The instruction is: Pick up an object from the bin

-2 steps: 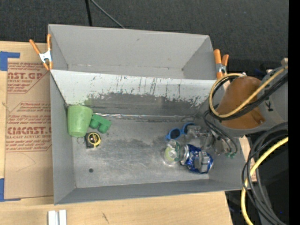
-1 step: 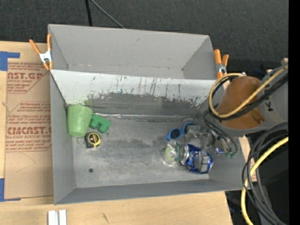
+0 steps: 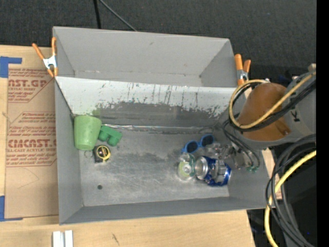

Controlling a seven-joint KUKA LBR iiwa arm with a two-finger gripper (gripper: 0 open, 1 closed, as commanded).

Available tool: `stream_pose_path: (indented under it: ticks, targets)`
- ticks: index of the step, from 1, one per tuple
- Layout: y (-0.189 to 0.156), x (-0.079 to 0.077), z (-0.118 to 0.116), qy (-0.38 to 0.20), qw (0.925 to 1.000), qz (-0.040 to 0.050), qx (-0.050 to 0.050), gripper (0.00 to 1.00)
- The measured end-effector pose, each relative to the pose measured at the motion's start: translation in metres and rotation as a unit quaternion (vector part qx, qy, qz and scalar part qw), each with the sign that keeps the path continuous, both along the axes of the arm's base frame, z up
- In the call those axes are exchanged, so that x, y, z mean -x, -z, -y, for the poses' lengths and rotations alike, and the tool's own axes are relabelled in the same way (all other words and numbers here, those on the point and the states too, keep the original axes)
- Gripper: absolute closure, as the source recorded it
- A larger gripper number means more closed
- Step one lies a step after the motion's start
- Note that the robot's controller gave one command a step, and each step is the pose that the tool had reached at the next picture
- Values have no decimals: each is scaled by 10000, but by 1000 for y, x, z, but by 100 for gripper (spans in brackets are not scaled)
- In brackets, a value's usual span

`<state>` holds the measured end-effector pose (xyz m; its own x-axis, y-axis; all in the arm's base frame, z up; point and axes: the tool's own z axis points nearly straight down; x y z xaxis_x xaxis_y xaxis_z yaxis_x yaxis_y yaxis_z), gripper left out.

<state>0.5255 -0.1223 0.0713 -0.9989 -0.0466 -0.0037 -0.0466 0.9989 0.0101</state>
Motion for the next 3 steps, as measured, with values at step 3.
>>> stream_pose_path:
  ticks: [3]
  targets:
    - [-67, -4, -2, -5, 10000, 4, 54, 100]
